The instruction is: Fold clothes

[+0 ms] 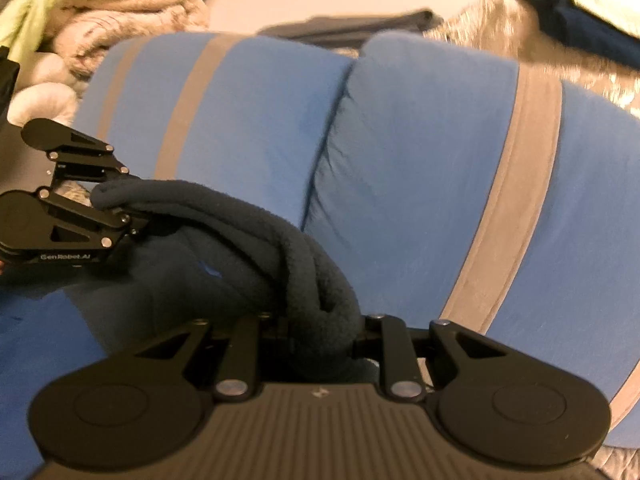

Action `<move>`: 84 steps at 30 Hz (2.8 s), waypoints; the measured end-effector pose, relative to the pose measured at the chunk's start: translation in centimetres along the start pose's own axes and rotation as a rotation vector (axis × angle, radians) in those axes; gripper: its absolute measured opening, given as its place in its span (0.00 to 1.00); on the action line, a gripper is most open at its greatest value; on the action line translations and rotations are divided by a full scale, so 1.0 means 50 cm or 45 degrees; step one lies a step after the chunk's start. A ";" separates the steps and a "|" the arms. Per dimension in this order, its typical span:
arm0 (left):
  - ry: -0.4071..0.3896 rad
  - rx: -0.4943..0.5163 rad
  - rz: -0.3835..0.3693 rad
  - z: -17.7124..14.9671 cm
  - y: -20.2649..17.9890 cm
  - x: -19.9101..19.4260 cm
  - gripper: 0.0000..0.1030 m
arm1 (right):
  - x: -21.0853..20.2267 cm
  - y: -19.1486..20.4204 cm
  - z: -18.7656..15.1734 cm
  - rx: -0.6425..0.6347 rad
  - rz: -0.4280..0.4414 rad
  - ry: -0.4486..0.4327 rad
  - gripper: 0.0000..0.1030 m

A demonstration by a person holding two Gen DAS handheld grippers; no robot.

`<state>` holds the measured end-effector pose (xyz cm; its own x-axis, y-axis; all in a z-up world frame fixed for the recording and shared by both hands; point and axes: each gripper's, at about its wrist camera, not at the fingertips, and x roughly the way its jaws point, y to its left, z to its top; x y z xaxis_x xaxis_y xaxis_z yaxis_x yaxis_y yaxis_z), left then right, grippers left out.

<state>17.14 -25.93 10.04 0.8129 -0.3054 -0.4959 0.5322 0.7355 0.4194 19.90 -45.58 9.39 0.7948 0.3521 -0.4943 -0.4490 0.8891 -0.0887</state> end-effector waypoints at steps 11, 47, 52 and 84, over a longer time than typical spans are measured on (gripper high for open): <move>0.188 -0.134 -0.023 -0.051 -0.009 0.112 0.32 | 0.124 -0.007 -0.052 0.113 -0.054 0.172 0.21; 0.435 -0.129 -0.222 -0.256 0.187 0.089 0.63 | 0.126 -0.003 -0.073 0.065 -0.061 0.170 0.23; 0.403 -0.187 -0.234 -0.261 0.193 0.108 0.64 | 0.118 -0.006 -0.074 0.060 -0.039 0.169 0.24; 0.440 0.182 0.138 -0.252 0.111 0.103 0.14 | -0.019 -0.180 -0.148 -0.075 -0.289 0.257 0.86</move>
<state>21.31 -15.84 0.23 0.7515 0.0094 -0.6597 0.4949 0.6531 0.5731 20.19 -56.09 4.26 0.7829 0.0762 -0.6175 -0.2971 0.9178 -0.2634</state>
